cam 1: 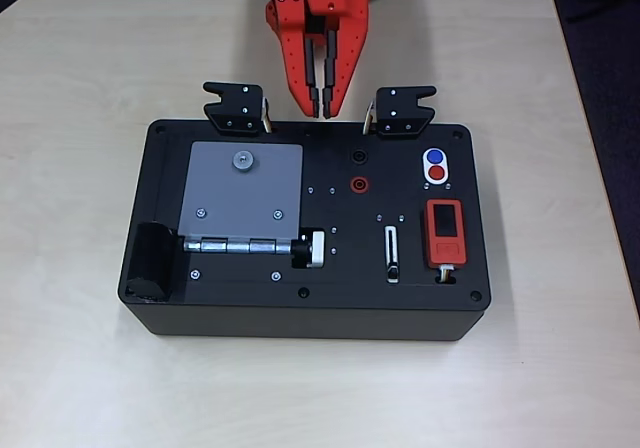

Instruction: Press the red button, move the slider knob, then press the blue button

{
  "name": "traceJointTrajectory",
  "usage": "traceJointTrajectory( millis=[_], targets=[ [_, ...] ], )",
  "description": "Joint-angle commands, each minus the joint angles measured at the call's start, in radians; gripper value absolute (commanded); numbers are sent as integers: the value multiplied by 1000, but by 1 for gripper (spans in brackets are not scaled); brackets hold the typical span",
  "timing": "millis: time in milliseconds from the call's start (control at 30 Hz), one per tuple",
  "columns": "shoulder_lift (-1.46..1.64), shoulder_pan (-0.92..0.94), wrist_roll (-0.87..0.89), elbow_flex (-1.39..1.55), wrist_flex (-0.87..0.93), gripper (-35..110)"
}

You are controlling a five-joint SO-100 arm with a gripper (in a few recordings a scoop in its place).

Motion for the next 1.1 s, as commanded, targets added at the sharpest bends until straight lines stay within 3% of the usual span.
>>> traceJointTrajectory(
  millis=[0, 333, 433, 733, 1067],
  targets=[
    [80, 0, -3, 26, 23, 0],
    [71, -38, 40, 100, -164, 0],
    [69, -100, 235, 150, -284, 3],
    [67, -97, 456, 150, -571, 0],
    [67, -110, 1002, 150, -966, 0]
  ],
)
